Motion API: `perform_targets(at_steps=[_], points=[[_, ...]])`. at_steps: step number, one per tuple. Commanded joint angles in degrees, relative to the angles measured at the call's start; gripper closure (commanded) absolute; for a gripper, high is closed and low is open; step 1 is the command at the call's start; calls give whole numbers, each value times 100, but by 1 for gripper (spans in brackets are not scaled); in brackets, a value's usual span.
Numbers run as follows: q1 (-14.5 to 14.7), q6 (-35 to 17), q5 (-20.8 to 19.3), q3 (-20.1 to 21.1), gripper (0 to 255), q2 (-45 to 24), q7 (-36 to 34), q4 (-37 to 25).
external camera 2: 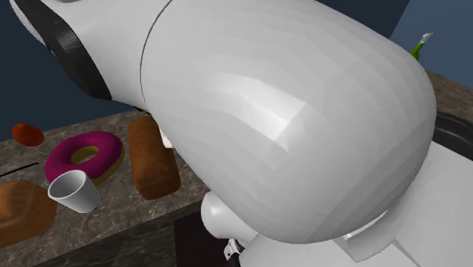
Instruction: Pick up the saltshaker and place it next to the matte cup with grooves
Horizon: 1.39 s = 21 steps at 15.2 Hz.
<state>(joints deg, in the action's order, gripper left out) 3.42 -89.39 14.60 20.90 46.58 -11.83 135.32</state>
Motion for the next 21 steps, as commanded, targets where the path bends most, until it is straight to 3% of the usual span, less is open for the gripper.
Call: perform_targets(at_steps=[1, 8, 14, 21], points=[[26, -57, 145, 278, 255, -205, -277, -201], [-33, -309, 433, 1303, 255, -1096, -1256, -1057], [-284, -531, 296, 2357, 255, -2143, -2239, -2049], [-246, -1054, 375, 2465, 255, -2114, -2198, -1507]])
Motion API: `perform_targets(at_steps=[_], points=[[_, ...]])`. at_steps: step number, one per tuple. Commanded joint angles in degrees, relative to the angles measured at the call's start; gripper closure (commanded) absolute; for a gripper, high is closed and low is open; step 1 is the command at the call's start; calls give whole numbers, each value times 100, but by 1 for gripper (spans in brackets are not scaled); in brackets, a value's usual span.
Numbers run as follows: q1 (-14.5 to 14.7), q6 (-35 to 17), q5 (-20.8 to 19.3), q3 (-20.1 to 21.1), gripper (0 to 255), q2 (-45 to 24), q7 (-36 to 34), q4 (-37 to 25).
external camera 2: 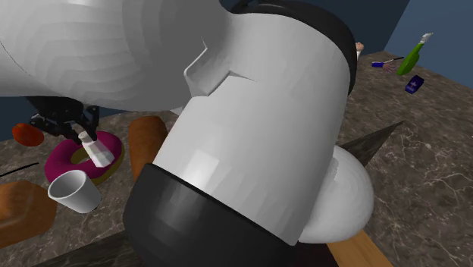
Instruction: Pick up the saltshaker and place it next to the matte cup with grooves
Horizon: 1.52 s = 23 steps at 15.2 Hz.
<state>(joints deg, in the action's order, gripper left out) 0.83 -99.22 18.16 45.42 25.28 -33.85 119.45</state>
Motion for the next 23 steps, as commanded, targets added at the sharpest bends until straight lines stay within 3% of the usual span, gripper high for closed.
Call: perform_targets(at_steps=[1, 23], points=[[16, -147, 30, 31, 255, 14, 8, 154], [-72, -1924, 75, 663, 255, -457, -72, 1478]])
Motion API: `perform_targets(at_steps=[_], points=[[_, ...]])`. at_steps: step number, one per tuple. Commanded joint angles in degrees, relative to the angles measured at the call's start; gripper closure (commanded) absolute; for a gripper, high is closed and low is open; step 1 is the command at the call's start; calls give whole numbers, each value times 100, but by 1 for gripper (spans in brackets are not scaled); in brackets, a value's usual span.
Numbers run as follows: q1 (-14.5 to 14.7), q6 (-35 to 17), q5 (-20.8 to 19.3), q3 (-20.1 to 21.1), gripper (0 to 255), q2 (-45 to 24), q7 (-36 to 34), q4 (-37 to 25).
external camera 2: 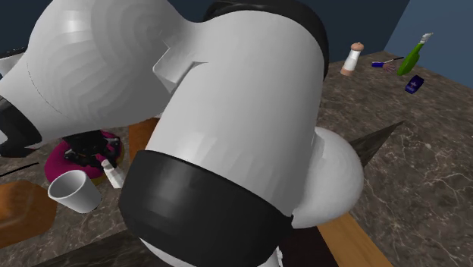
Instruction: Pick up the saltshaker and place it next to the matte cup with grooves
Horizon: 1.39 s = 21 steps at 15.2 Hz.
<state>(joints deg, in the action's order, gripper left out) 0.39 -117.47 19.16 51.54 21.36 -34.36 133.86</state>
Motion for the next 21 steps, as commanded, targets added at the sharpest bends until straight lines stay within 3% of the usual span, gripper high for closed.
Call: perform_targets(at_steps=[1, 5, 13, 14, 19, 21], points=[[-42, -186, -36, 90, 255, -109, -35, 84], [-120, -562, -110, 267, 255, -319, -113, 274], [-119, -562, -110, 266, 255, -320, -113, 274], [-119, -562, -110, 266, 0, -320, -114, 274], [-119, -562, -110, 266, 0, -320, -113, 274], [-42, -119, -34, 69, 0, -86, -28, 37]])
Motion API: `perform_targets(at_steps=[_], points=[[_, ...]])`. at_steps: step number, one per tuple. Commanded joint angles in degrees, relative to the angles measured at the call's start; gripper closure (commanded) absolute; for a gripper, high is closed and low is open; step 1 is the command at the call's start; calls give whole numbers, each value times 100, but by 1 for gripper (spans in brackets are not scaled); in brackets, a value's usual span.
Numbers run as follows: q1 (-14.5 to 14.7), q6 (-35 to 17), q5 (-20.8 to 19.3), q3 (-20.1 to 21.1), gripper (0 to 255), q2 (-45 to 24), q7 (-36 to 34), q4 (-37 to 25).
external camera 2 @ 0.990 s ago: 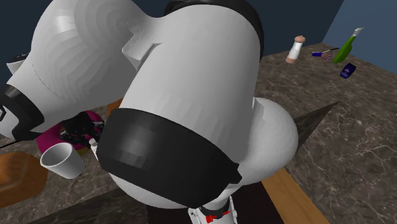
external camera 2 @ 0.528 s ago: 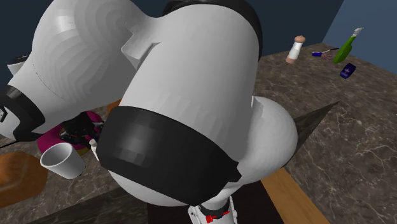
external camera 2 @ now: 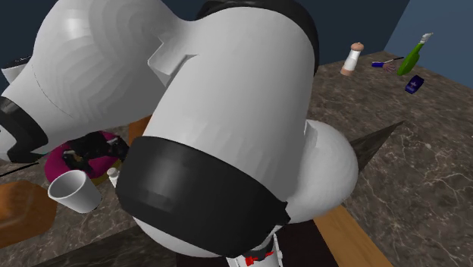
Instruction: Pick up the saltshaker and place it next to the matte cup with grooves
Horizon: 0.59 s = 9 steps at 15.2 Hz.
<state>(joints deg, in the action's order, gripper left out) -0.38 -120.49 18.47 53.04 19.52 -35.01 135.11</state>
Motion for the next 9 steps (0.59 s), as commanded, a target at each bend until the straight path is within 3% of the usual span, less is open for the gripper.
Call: perform_targets(at_steps=[1, 9], points=[[61, 397, 54, -171, 0, 193, 67, -216], [80, 563, 60, -239, 0, 257, 83, -322]])
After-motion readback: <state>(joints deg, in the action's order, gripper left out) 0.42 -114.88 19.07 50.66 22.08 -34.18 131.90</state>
